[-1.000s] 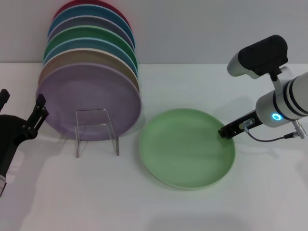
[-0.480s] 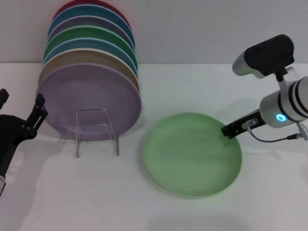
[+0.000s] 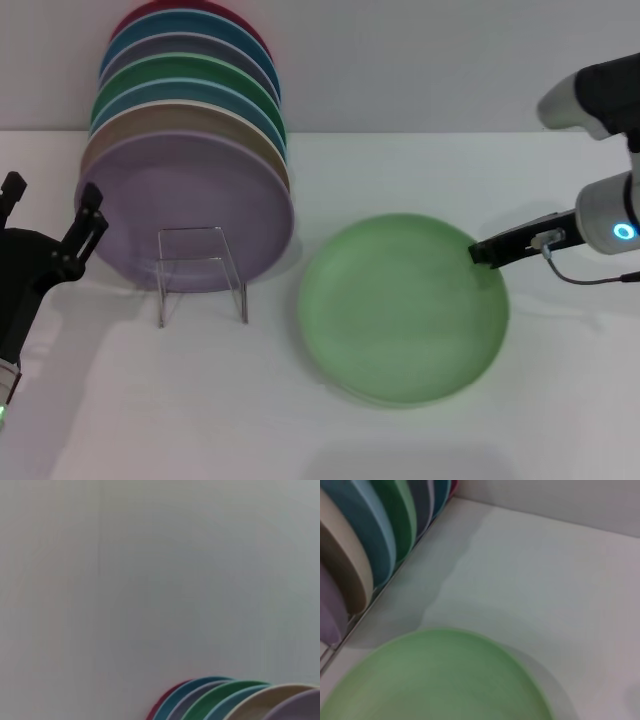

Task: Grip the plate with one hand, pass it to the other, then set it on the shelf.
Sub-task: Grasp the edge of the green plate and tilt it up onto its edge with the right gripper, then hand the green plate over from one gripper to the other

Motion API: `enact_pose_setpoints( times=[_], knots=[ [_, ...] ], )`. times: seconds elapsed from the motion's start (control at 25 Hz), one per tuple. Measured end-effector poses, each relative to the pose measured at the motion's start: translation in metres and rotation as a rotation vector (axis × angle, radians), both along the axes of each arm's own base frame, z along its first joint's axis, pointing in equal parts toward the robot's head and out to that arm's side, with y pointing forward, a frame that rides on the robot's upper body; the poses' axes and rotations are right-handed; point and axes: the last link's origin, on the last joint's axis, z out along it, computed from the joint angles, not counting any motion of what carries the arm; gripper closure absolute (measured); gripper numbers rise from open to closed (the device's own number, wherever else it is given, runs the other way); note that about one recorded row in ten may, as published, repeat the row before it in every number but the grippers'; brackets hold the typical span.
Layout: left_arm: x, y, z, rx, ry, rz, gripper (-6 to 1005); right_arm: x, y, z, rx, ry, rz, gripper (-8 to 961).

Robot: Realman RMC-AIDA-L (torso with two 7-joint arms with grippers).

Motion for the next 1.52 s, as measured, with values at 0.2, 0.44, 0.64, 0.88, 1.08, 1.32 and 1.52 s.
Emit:
enact_pose_setpoints(
  times=[0.2, 0.44, 0.64, 0.88, 1.08, 1.32, 1.52],
  knots=[
    [0.009, -0.007, 0.003, 0.025, -0.012, -0.074, 173, 0.002, -0.005, 0.009, 0.031, 0.03, 0.02, 935],
    [0.03, -0.006, -0.004, -0.021, -0.026, -0.162, 173, 0.003, -0.018, 0.026, 0.088, 0.09, 0.118, 931],
    [0.053, 0.007, -0.012, -0.151, 0.019, -0.186, 174, 0.012, -0.036, 0.04, 0.156, 0.164, 0.203, 928],
    [0.109, 0.027, 0.003, -0.3, 0.145, -0.13, 175, 0.031, -0.055, 0.054, 0.215, 0.186, 0.282, 925],
    [0.167, 0.029, 0.019, -0.415, 0.259, -0.152, 175, 0.04, -0.06, 0.059, 0.246, 0.125, 0.37, 922],
    [0.225, 0.019, 0.015, -0.506, 0.417, -0.158, 176, 0.038, -0.057, 0.063, 0.293, 0.115, 0.437, 918],
    [0.25, 0.014, 0.007, -0.527, 0.48, -0.181, 177, 0.033, -0.056, 0.063, 0.293, 0.1, 0.491, 915]
  ],
)
